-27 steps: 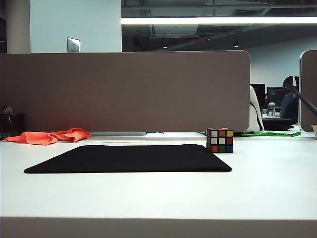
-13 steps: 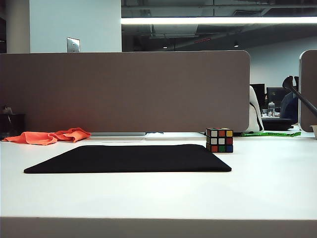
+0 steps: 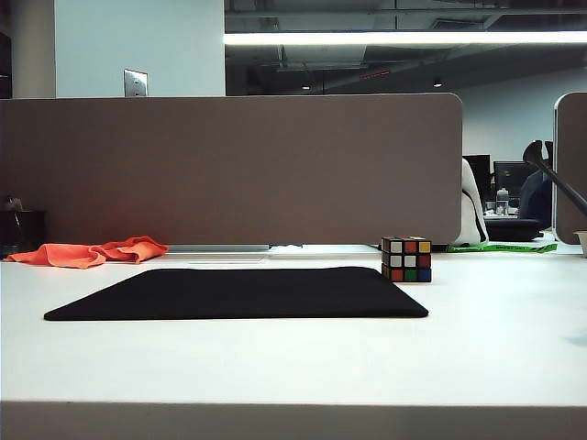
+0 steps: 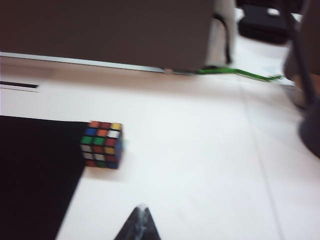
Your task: Pick up the cube on the right side of the mouse pad, then place it in the center of the mouse pad.
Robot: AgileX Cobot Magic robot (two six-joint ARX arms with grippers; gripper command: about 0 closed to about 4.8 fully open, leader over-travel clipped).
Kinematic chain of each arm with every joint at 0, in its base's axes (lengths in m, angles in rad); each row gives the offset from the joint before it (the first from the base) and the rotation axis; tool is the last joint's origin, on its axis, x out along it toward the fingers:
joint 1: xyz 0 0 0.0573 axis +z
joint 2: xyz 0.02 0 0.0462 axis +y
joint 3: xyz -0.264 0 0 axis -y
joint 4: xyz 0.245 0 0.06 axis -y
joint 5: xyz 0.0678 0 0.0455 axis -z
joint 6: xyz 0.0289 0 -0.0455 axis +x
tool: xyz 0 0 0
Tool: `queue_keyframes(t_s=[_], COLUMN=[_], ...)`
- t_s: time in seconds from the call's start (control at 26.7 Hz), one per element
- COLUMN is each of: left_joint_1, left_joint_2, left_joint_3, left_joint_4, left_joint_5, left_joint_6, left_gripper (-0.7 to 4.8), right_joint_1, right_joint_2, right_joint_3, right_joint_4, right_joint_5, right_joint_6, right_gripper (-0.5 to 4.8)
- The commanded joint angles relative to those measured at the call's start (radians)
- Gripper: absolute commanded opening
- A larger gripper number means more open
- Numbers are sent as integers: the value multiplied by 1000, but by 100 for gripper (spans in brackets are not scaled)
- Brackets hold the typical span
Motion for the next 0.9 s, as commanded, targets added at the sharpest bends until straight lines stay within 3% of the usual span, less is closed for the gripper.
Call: queue_keyframes(t_s=[0.04, 0.41, 0.64, 0.82, 0.9], left_joint_1=[-3, -4, -3, -3, -3], left_joint_2=[129, 379, 438, 463, 471], left_joint_3=[80, 158, 157, 157, 157], left_joint_4=[29, 212, 251, 248, 250], left_joint_5=[9, 57, 56, 56, 56], left_joint_6=[-4, -4, -4, -4, -4], left_gripper=[-6, -6, -6, -6, -6], right_joint_1=[58, 159, 207, 218, 217], right_joint_2=[117, 482, 657, 784, 835], right_joint_3=[10, 251, 424, 558, 605], right_joint_4=[180, 160, 148, 54, 11], right_joint_5=[0, 10, 136, 185, 184], right_joint_6=[2, 52, 64, 166, 214], right_gripper=[-5, -5, -5, -3, 38])
